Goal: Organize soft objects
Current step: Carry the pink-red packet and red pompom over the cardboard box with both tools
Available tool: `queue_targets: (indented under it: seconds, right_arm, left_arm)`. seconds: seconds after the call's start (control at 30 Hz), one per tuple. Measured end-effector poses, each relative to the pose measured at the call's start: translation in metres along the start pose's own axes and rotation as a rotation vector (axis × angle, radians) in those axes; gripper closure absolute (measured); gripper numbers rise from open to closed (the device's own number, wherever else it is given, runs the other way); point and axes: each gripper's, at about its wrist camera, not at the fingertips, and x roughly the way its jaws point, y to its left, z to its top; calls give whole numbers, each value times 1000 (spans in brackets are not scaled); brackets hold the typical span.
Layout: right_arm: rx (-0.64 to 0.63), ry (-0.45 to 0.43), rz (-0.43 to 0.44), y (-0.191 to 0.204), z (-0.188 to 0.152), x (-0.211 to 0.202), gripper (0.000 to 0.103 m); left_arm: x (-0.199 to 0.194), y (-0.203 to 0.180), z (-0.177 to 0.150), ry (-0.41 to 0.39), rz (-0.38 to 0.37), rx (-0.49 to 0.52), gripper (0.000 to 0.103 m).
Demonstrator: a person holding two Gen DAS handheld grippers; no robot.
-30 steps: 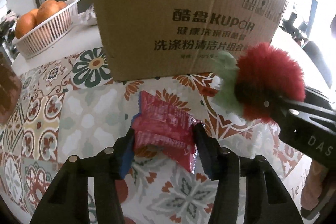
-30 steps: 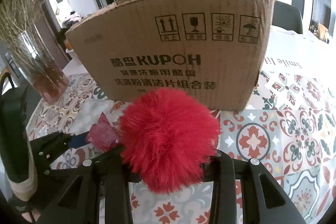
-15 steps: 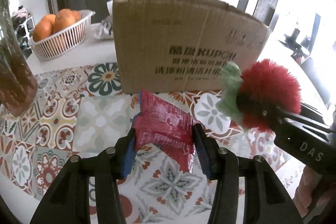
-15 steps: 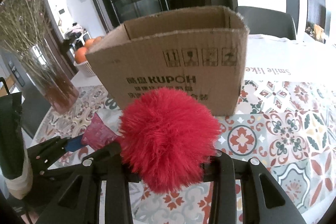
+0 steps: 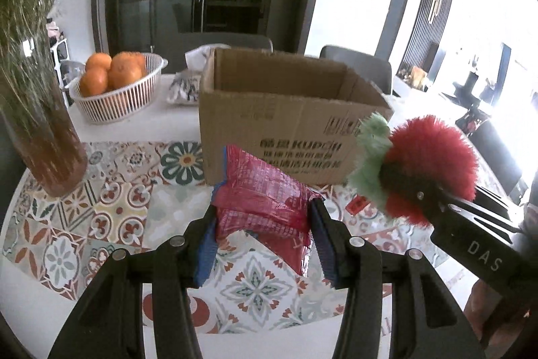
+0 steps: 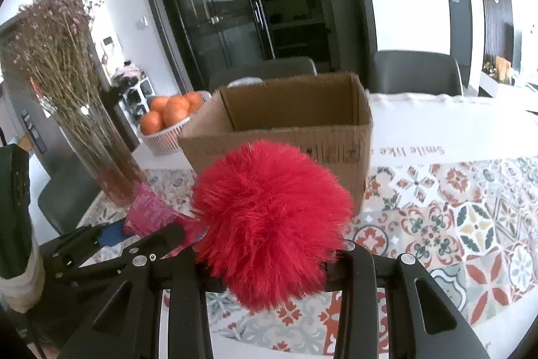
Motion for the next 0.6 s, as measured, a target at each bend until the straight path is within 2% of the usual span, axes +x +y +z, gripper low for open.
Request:
queue_targets:
  seconds: [0.6]
  right_arm:
    - [-15,-90,-26,23,43,-53,65]
  left_arm:
    - [-61,-5,47,-101,2,-9,53]
